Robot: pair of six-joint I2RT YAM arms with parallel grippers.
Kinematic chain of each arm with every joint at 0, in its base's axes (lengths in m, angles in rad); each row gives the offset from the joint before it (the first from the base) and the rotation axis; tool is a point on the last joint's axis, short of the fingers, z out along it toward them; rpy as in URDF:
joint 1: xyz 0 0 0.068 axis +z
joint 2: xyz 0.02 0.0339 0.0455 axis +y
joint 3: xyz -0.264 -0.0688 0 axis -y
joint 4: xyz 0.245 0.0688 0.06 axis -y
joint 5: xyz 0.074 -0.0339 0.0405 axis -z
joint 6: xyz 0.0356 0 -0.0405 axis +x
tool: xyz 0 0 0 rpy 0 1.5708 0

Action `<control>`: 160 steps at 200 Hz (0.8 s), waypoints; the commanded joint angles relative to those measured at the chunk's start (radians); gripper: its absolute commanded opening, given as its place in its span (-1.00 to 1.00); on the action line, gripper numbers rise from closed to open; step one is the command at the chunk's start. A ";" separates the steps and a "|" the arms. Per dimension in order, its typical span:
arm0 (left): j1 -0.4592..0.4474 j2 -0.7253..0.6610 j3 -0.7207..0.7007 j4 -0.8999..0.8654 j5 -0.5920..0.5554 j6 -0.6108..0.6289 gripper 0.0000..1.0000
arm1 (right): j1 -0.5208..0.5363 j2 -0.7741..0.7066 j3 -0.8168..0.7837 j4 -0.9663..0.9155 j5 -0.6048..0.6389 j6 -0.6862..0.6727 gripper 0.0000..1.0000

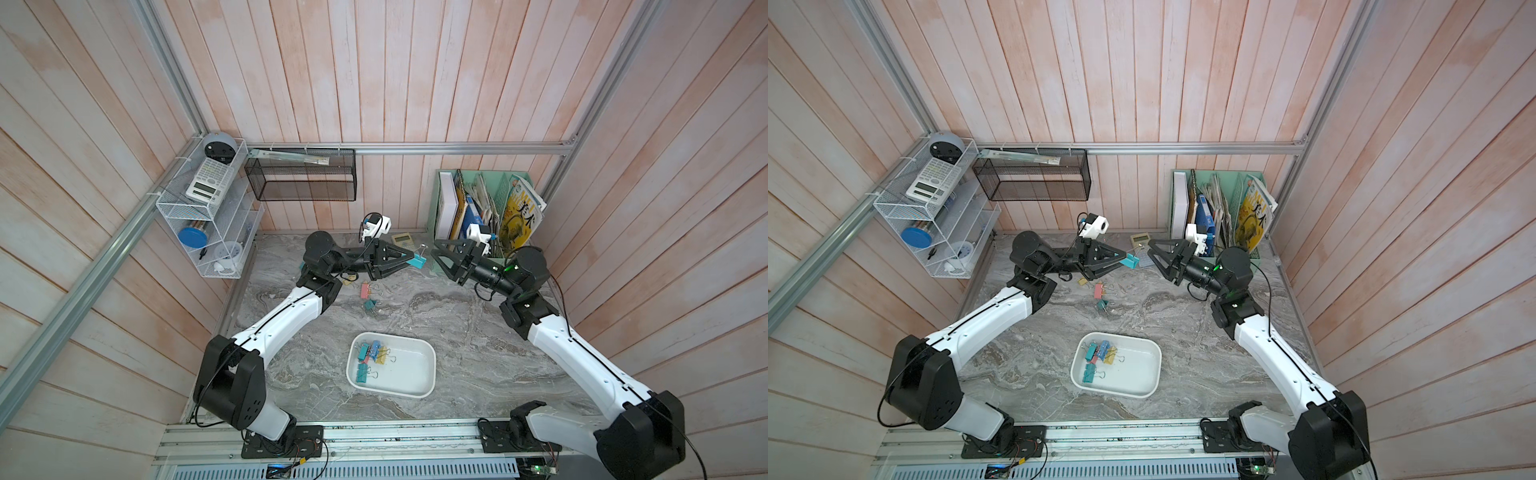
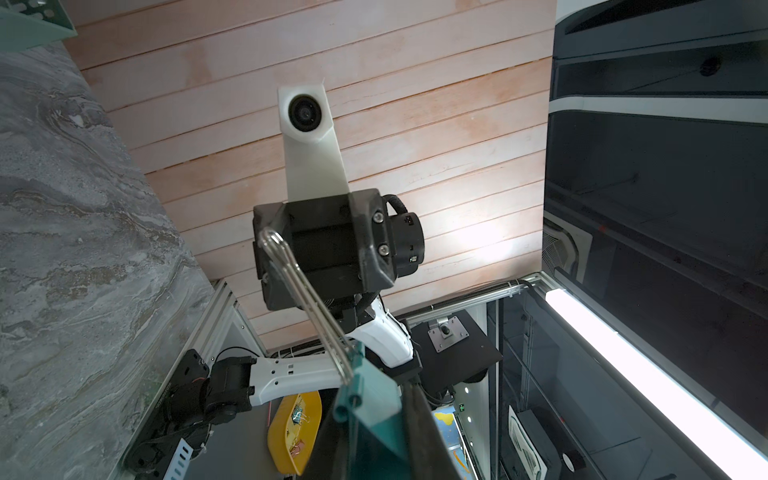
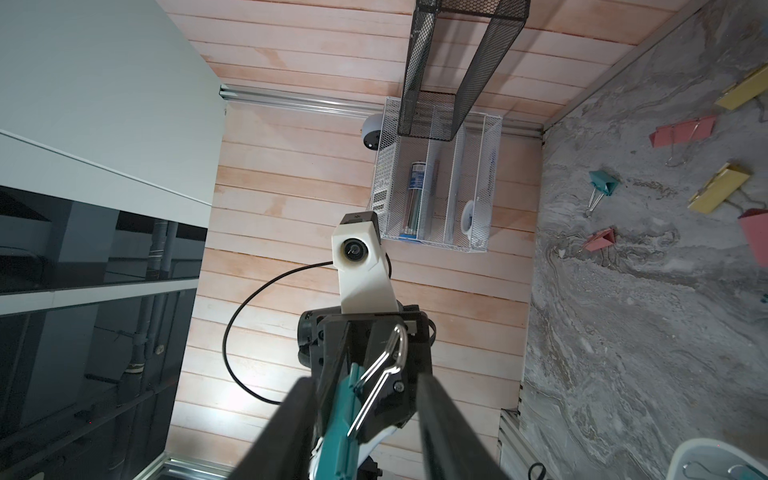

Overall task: Put the binder clips in the storage box
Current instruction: Pick up the binder clip at the center of the board.

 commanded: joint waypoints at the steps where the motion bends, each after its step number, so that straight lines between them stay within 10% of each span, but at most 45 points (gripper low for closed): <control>1: -0.012 -0.047 0.009 -0.180 0.013 0.186 -0.64 | 0.005 -0.027 -0.005 -0.109 0.003 -0.046 0.23; 45: -0.051 -0.049 0.015 -0.169 0.036 0.175 -0.64 | 0.066 0.003 0.019 -0.090 0.001 -0.034 0.14; 82: -0.058 -0.051 0.008 -0.166 0.041 0.175 -0.64 | 0.088 0.012 -0.007 -0.012 0.043 0.008 -0.97; 102: -0.058 -0.054 -0.002 -0.183 0.035 0.190 -0.61 | 0.095 -0.012 -0.030 0.010 0.070 0.021 -1.00; 114: -0.057 -0.057 0.002 -0.247 0.025 0.233 -0.34 | 0.101 -0.036 -0.031 -0.022 0.095 0.006 -1.00; 139: -0.056 -0.084 0.081 -0.691 -0.082 0.572 0.96 | 0.136 -0.112 -0.015 -0.228 0.200 -0.113 -1.00; 160: -0.058 -0.104 0.235 -1.213 -0.393 0.984 1.00 | 0.211 -0.212 -0.031 -0.499 0.454 -0.237 -1.00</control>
